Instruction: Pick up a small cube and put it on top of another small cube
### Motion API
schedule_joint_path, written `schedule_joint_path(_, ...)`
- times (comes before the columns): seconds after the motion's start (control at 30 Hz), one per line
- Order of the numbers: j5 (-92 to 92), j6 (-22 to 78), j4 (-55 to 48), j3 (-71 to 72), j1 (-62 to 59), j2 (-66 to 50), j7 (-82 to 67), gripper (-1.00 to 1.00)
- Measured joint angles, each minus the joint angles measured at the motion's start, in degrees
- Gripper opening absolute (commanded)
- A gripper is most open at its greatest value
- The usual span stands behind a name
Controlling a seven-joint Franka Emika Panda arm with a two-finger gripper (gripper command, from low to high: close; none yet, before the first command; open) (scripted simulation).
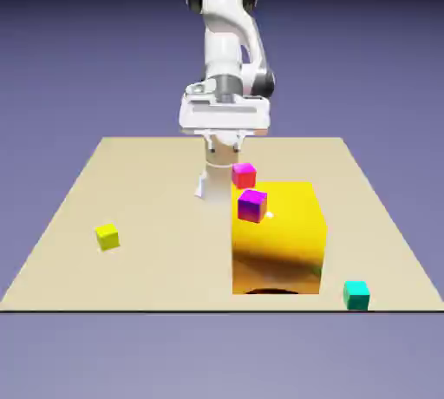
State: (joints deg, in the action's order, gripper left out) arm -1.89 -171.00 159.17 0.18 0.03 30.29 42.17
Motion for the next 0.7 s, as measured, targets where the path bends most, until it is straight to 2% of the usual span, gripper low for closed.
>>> schedule_joint_path(0.7,-32.43,52.33,-30.76,2.38,-13.97,-42.81,-6.28,0.0)
